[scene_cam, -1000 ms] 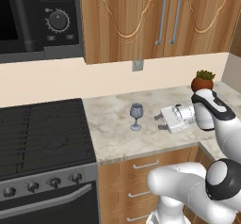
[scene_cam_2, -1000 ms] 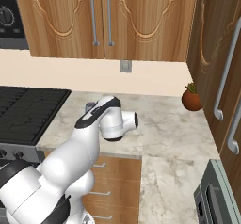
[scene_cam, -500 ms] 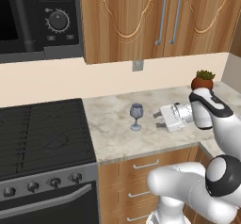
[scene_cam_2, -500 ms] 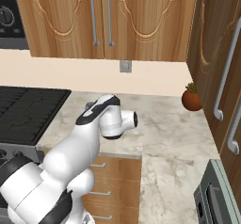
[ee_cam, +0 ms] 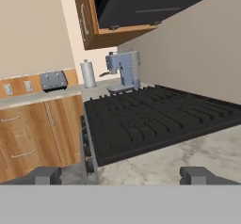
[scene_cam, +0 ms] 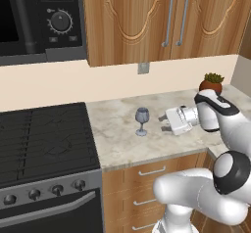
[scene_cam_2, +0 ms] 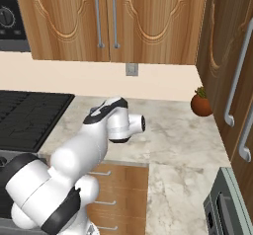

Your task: Retrieve the wine glasses from the counter and place one next to each plate.

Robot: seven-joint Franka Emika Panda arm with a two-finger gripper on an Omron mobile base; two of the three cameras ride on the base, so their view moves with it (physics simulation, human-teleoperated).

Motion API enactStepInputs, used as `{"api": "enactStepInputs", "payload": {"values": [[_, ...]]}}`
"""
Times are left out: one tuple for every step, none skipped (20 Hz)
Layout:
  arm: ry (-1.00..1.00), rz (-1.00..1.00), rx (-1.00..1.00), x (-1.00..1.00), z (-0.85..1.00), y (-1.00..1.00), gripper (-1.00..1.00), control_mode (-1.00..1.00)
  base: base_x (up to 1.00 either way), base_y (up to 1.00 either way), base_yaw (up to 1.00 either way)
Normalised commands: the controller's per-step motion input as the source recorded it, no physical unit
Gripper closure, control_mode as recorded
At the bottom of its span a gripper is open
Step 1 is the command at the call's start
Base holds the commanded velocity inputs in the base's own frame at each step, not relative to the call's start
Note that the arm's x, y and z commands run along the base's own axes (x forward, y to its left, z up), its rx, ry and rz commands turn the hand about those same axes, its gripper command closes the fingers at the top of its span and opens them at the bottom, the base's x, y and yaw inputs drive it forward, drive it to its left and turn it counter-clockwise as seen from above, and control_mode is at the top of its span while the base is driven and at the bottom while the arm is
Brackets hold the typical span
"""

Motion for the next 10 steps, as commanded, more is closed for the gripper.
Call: {"api": "enactStepInputs", "payload": {"values": [[0.0,0.0,0.0,0.18,-0.12,0.0,-1.0,-1.0,0.0,0.0,0.0],[0.0,0.0,0.0,0.21,-0.14,0.0,-1.0,-1.0,0.0,0.0,0.0],[0.0,0.0,0.0,0.16,-0.14,0.0,-1.0,-1.0,0.0,0.0,0.0],[0.0,0.0,0.0,0.11,-0.16,0.0,-1.0,-1.0,0.0,0.0,0.0],[0.0,0.0,0.0,0.12,-0.16,0.0,-1.0,-1.0,0.0,0.0,0.0],[0.0,0.0,0.0,0.16,-0.15,0.0,-1.0,-1.0,0.0,0.0,0.0],[0.0,0.0,0.0,0.21,-0.13,0.0,-1.0,-1.0,0.0,0.0,0.0],[0.0,0.0,0.0,0.21,-0.15,0.0,-1.0,-1.0,0.0,0.0,0.0],[0.0,0.0,0.0,0.16,-0.17,0.0,-1.0,-1.0,0.0,0.0,0.0],[0.0,0.0,0.0,0.16,-0.14,0.0,-1.0,-1.0,0.0,0.0,0.0]]}}
